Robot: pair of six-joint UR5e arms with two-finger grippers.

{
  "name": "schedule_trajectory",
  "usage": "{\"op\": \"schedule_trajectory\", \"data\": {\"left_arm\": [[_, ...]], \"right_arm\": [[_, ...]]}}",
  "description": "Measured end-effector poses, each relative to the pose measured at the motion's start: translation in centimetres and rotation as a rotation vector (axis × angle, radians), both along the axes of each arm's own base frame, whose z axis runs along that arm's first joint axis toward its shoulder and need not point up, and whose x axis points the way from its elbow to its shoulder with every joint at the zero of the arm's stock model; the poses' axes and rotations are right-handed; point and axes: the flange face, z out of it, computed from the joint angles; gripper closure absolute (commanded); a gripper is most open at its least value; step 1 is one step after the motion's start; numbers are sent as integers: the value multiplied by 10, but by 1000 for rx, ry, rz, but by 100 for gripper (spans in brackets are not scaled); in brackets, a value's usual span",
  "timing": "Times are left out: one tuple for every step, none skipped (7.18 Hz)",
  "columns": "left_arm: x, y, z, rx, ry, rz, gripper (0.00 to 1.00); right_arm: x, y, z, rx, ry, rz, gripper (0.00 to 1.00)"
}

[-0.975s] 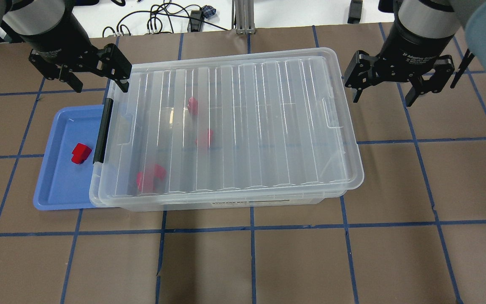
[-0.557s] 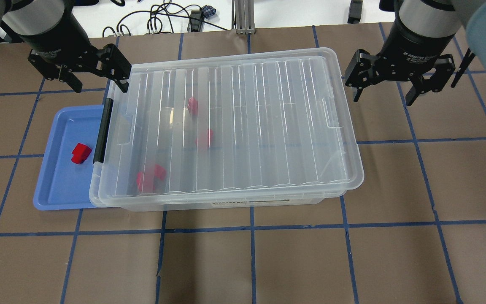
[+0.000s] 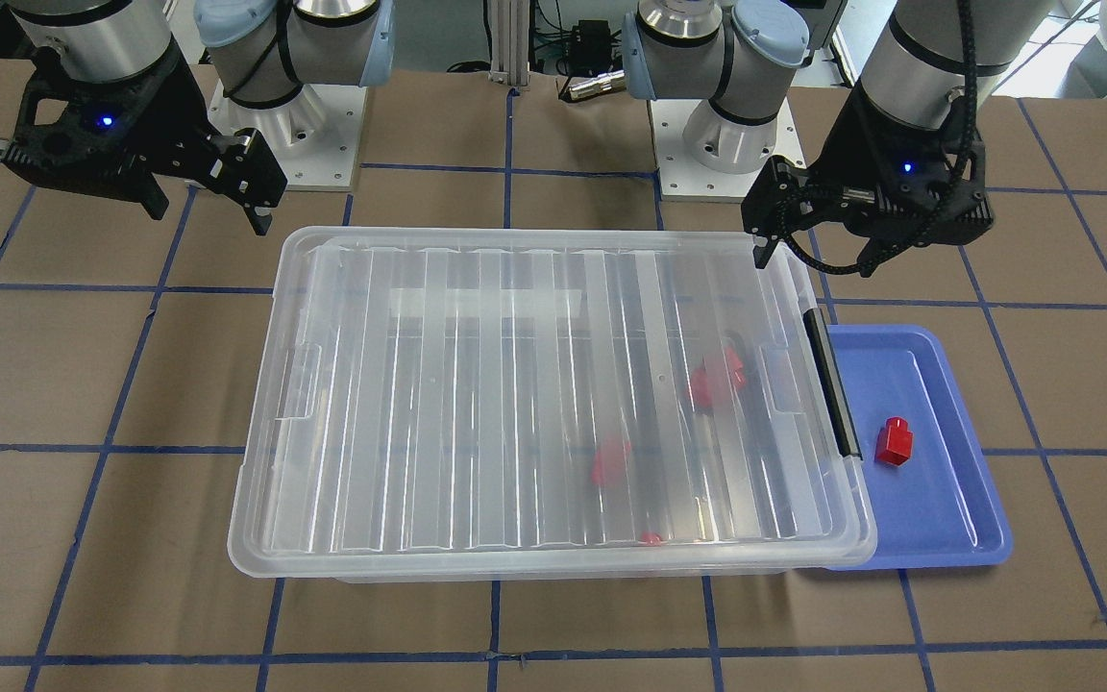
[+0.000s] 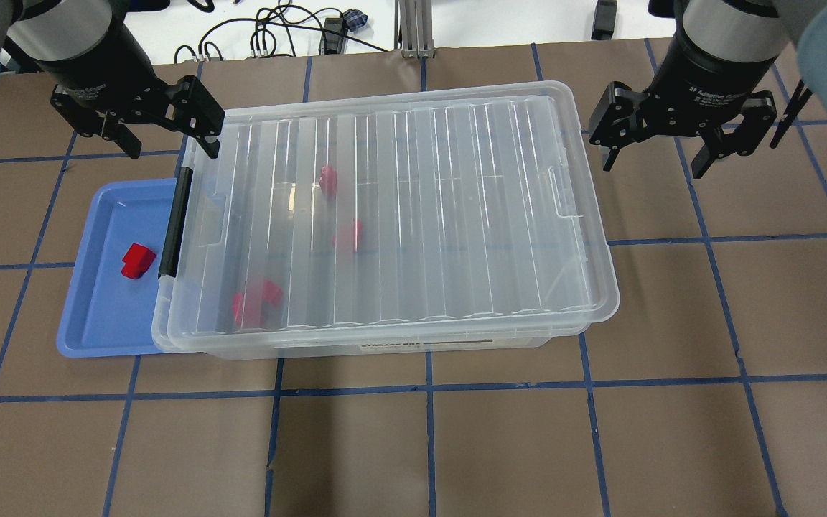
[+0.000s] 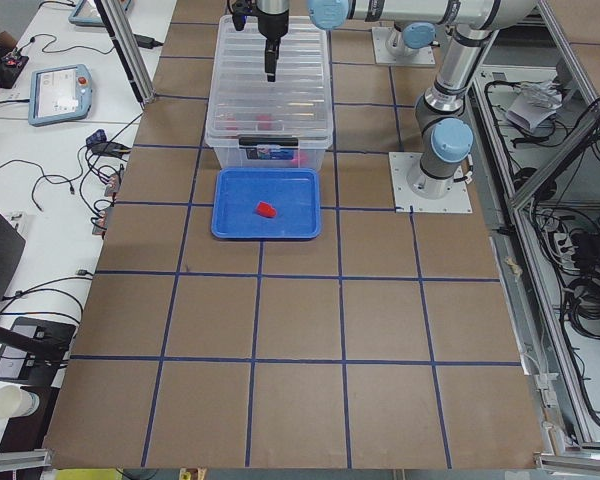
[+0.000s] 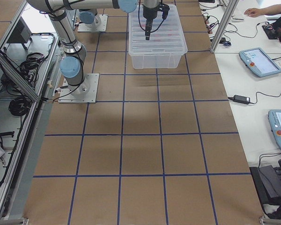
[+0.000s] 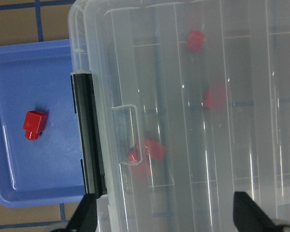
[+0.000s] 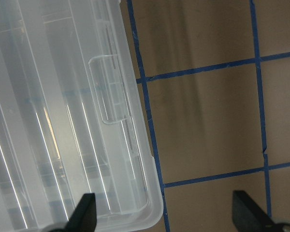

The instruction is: Place red block in blue tray from box

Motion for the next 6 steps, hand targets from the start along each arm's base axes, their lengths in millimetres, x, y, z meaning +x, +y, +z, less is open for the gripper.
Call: {"op": "schedule_trajectory", "data": {"left_arm": [[0,0,0,0,0,0,0],[0,0,0,0,0,0,0],[-1,1,0,0,0,-2,0],[-2,3,3,-4,-1,-3,0],[-2,5,6,-10,-3,1,0],[-2,6,7,-12,-5,7,0]], "right_arm": [[0,0,1,-3,0,-2,0],[0,1,3,-6,0,-3,0],[0,1,3,-5,3,-4,0],[0,1,2,-4,5,-3,0],[0,1,2,-6,8,-2,0],[0,1,2,-6,11,-2,0]]}}
